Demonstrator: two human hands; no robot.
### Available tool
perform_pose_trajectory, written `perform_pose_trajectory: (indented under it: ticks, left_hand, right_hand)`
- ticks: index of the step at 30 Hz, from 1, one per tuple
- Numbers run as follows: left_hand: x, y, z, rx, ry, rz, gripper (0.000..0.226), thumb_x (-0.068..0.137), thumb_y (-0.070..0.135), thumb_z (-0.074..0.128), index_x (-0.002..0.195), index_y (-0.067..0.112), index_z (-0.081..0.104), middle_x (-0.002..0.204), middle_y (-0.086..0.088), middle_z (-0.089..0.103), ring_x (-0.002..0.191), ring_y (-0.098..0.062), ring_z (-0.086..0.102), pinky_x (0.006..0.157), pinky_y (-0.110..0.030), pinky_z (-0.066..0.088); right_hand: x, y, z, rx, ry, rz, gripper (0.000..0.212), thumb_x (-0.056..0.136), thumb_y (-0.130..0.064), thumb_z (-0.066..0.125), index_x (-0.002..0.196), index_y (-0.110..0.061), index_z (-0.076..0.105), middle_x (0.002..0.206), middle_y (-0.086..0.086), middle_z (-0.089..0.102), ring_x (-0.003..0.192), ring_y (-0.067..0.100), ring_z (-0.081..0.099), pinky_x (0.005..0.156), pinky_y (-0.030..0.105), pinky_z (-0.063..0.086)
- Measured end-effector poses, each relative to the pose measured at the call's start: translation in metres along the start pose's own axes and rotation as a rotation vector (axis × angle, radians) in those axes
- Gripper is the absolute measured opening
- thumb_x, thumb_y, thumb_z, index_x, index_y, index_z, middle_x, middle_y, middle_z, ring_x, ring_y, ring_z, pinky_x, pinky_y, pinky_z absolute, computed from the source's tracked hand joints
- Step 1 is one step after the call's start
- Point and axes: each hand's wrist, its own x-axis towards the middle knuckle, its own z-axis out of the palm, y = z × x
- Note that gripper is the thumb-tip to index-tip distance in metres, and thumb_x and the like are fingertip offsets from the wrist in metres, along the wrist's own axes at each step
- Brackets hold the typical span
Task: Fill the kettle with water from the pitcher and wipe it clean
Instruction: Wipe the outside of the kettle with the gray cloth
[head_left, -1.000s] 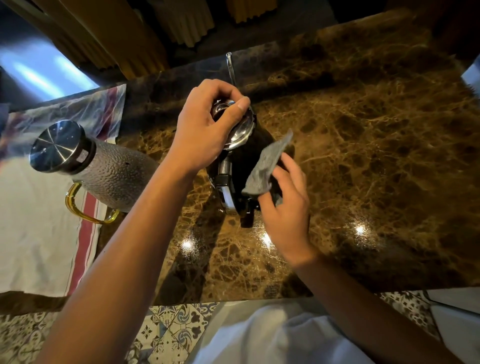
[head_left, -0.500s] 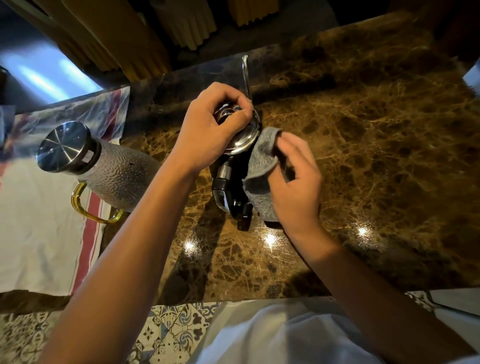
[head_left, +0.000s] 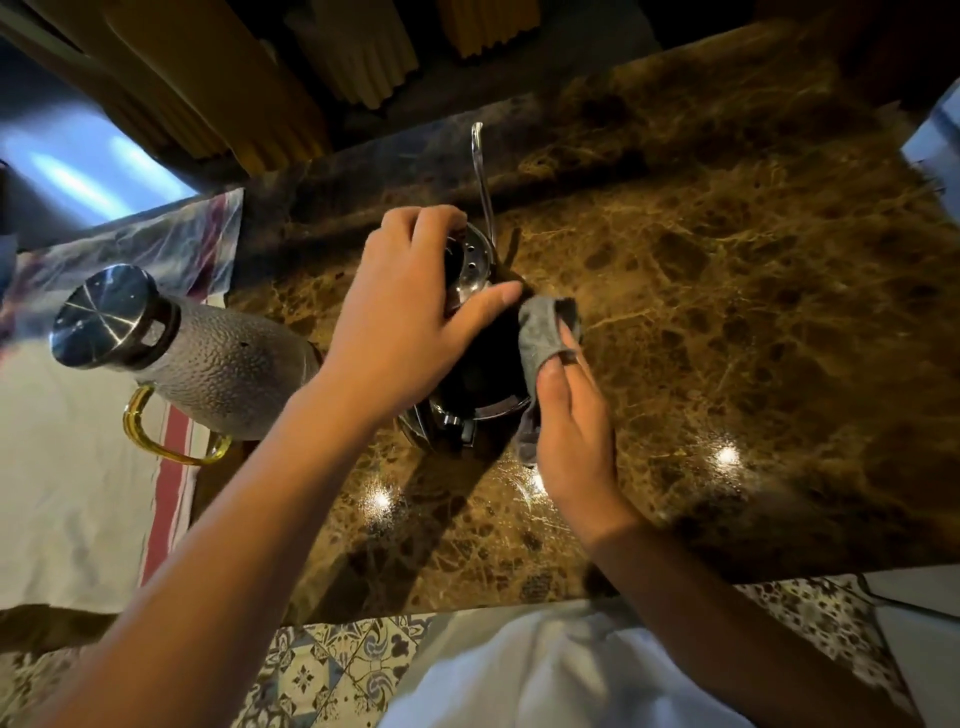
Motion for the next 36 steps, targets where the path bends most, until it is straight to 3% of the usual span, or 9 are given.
perform_pose_trajectory:
  ticks: [5,11,16,19,22,25,27,32,36]
  left_hand:
    - [0.002,-0.018,-0.009,-0.099,-0.08,0.125,0.066,0.093,0.061,0.056,0.144,0.021,0.049,0.143,-0.003,0.046,0.132,-0.018,0.046,0.108,-0.033,0.042]
    - [0.0,-0.032,-0.009,-0.209,-0.084,0.196,0.053,0.095,0.051,0.062,0.138,0.02,0.053,0.14,0.001,0.047,0.133,-0.02,0.047,0.111,-0.047,0.043]
    - [0.0,-0.034,-0.008,-0.257,-0.097,0.186,0.049,0.094,0.049,0.063,0.135,0.023,0.054,0.144,-0.003,0.047,0.136,-0.021,0.045,0.112,-0.049,0.042]
    - [-0.001,-0.034,-0.008,-0.263,-0.085,0.183,0.05,0.094,0.05,0.064,0.135,0.024,0.054,0.144,-0.004,0.047,0.136,-0.021,0.046,0.112,-0.048,0.042]
    - [-0.002,-0.034,-0.007,-0.268,-0.06,0.183,0.049,0.093,0.049,0.066,0.134,0.023,0.056,0.143,-0.004,0.048,0.136,-0.02,0.047,0.111,-0.049,0.043]
    - [-0.003,-0.035,-0.007,-0.297,-0.054,0.181,0.047,0.093,0.046,0.068,0.133,0.024,0.056,0.143,-0.004,0.048,0.135,-0.021,0.047,0.11,-0.049,0.044]
    - [-0.003,-0.036,-0.006,-0.31,-0.054,0.18,0.046,0.094,0.044,0.069,0.133,0.023,0.056,0.143,-0.004,0.048,0.135,-0.021,0.047,0.11,-0.048,0.044]
    - [-0.003,-0.037,-0.005,-0.332,-0.063,0.189,0.044,0.093,0.039,0.071,0.132,0.027,0.055,0.144,-0.002,0.047,0.135,-0.019,0.047,0.111,-0.034,0.043]
    - [-0.002,-0.037,-0.006,-0.33,-0.058,0.198,0.043,0.093,0.038,0.072,0.131,0.028,0.055,0.143,-0.001,0.047,0.135,-0.018,0.047,0.11,-0.03,0.041]
  right_hand:
    - [0.026,-0.019,0.007,-0.021,-0.098,-0.119,0.061,0.101,-0.041,0.041,0.155,-0.013,0.049,0.159,0.004,0.051,0.15,0.017,0.044,0.121,0.052,0.039]
    - [0.023,0.007,-0.006,-0.178,-0.082,-0.026,0.058,0.105,-0.048,0.042,0.158,-0.024,0.044,0.163,-0.006,0.046,0.15,0.01,0.041,0.12,0.047,0.041]
    - [0.008,-0.018,-0.018,0.09,-0.132,-0.05,0.047,0.104,-0.024,0.05,0.151,-0.023,0.053,0.153,-0.007,0.056,0.143,0.004,0.049,0.12,0.039,0.043]
    - [0.006,-0.041,-0.004,0.149,-0.156,-0.114,0.042,0.103,-0.036,0.043,0.139,-0.025,0.06,0.141,-0.001,0.064,0.137,0.012,0.056,0.116,0.039,0.046]
    - [0.023,-0.047,0.009,0.074,-0.098,-0.073,0.028,0.101,-0.043,0.04,0.105,-0.037,0.067,0.11,-0.014,0.068,0.11,0.005,0.064,0.096,0.041,0.053]
    - [0.036,-0.033,0.008,-0.086,-0.075,-0.051,0.037,0.105,-0.029,0.045,0.126,-0.012,0.071,0.124,-0.002,0.069,0.114,0.012,0.063,0.093,0.033,0.049]
    - [0.033,-0.018,-0.003,-0.183,-0.034,0.032,0.036,0.105,-0.03,0.047,0.119,-0.007,0.071,0.111,-0.001,0.067,0.098,0.015,0.063,0.08,0.031,0.044]
    - [0.021,-0.006,-0.027,-0.228,0.087,0.094,0.015,0.097,-0.034,0.068,0.111,-0.038,0.068,0.099,-0.016,0.073,0.091,0.008,0.071,0.08,0.042,0.061]
    - [0.027,-0.023,-0.035,-0.052,0.215,0.097,0.026,0.091,-0.019,0.077,0.105,-0.035,0.062,0.099,-0.012,0.073,0.091,0.005,0.072,0.081,0.046,0.063]
